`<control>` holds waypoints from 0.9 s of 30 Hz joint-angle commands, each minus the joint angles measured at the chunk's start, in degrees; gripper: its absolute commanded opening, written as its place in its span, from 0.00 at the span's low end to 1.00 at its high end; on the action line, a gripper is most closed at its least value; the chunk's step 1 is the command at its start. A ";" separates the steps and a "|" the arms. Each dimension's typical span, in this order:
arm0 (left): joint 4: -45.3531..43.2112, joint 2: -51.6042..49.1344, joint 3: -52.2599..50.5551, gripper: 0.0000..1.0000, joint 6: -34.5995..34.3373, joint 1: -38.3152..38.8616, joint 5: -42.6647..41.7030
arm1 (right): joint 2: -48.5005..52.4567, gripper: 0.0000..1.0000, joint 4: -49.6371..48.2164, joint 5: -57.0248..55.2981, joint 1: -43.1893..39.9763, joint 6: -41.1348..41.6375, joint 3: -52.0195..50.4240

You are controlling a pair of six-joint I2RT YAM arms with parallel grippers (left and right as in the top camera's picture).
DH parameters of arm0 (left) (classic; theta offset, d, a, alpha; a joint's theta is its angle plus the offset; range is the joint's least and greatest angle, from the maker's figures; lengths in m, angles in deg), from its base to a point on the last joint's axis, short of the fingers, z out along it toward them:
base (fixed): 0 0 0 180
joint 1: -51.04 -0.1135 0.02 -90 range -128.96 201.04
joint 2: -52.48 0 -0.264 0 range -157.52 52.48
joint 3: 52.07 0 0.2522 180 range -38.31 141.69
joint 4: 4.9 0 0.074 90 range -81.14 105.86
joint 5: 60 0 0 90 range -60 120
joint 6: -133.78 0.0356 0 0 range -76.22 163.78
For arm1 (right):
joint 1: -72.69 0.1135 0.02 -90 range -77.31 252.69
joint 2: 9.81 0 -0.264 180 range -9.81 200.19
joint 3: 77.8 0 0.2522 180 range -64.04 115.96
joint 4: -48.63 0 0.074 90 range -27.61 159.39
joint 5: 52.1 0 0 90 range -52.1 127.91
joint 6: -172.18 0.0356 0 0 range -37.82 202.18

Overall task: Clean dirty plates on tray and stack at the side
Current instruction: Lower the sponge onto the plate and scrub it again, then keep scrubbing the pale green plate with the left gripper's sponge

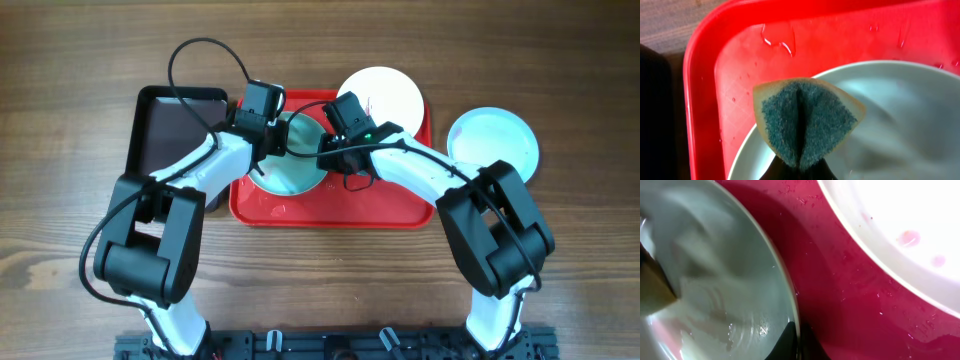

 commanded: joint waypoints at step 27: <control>12.41 -1.05 -0.39 0.04 -43.50 -0.50 -29.44 | 1.53 0.04 0.26 -1.64 -0.02 -2.16 -1.77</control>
